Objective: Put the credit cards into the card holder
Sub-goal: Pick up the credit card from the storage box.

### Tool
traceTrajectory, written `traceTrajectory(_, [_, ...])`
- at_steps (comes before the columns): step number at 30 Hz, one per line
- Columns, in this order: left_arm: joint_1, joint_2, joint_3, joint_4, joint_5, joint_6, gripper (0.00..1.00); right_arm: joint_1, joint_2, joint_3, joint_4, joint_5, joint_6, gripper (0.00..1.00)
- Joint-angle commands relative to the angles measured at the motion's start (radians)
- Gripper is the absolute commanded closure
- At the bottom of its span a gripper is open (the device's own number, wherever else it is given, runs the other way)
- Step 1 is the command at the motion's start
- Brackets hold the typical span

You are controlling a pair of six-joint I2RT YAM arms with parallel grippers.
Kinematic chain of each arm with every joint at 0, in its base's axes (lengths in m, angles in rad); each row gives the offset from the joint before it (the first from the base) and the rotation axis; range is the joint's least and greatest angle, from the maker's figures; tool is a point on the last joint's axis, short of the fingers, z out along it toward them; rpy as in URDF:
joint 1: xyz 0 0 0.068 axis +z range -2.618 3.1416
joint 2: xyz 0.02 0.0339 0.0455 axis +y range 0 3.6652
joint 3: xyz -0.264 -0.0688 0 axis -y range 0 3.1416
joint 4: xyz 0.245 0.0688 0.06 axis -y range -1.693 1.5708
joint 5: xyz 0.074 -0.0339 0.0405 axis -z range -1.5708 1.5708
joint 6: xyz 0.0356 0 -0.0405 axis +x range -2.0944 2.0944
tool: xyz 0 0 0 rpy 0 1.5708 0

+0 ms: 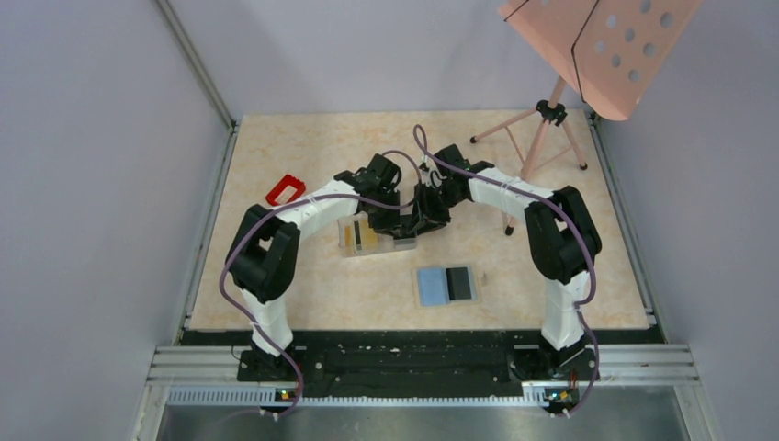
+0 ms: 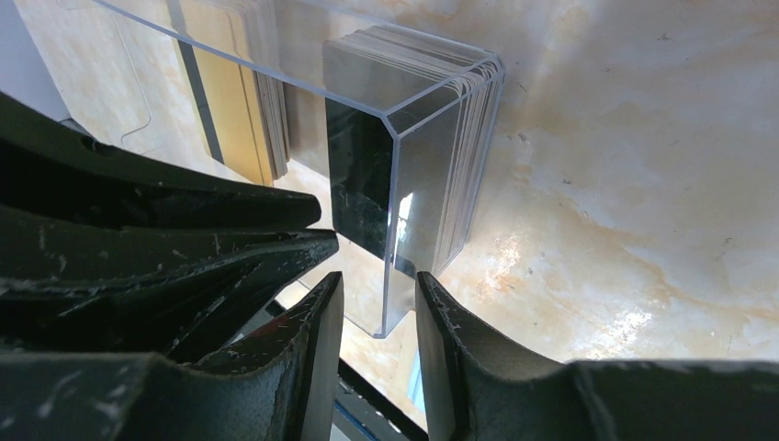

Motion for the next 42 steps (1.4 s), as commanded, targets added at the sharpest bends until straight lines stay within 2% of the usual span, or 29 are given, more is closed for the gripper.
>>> traceTrajectory(1, [0.001,0.009,0.025,-0.037,-0.059,0.005,0.70,0.013,-0.025,0.002,0.019,-0.016,0.001,0.66])
traceTrajectory(5, [0.002,0.027,0.024,-0.047,-0.067,0.002,0.66,0.012,-0.025,-0.005,0.019,-0.017,0.000,0.66])
traceTrajectory(10, [0.003,0.064,0.027,-0.035,-0.039,-0.005,0.66,0.013,-0.025,-0.009,0.019,-0.019,-0.003,0.67])
traceTrajectory(13, [0.003,0.083,0.027,-0.021,-0.014,-0.009,0.74,0.012,-0.025,-0.011,0.019,-0.020,-0.003,0.71])
traceTrajectory(19, [0.003,0.050,0.031,-0.012,-0.011,-0.008,1.00,0.012,-0.025,-0.010,0.019,-0.028,-0.003,0.85])
traceTrajectory(20, [0.002,0.043,0.035,-0.014,-0.015,-0.004,1.00,0.012,-0.026,-0.009,0.019,-0.030,-0.003,0.86])
traceTrajectory(27, [0.001,0.039,0.076,-0.057,-0.022,0.029,0.99,0.012,-0.026,-0.012,0.019,-0.030,-0.003,0.88])
traceTrajectory(34, [-0.010,0.048,0.098,-0.059,-0.018,0.034,0.82,0.011,-0.029,-0.013,0.019,-0.031,-0.003,0.88])
traceTrajectory(42, [-0.025,0.088,0.141,-0.092,-0.022,0.049,0.78,0.012,-0.033,-0.015,0.019,-0.031,-0.001,0.88])
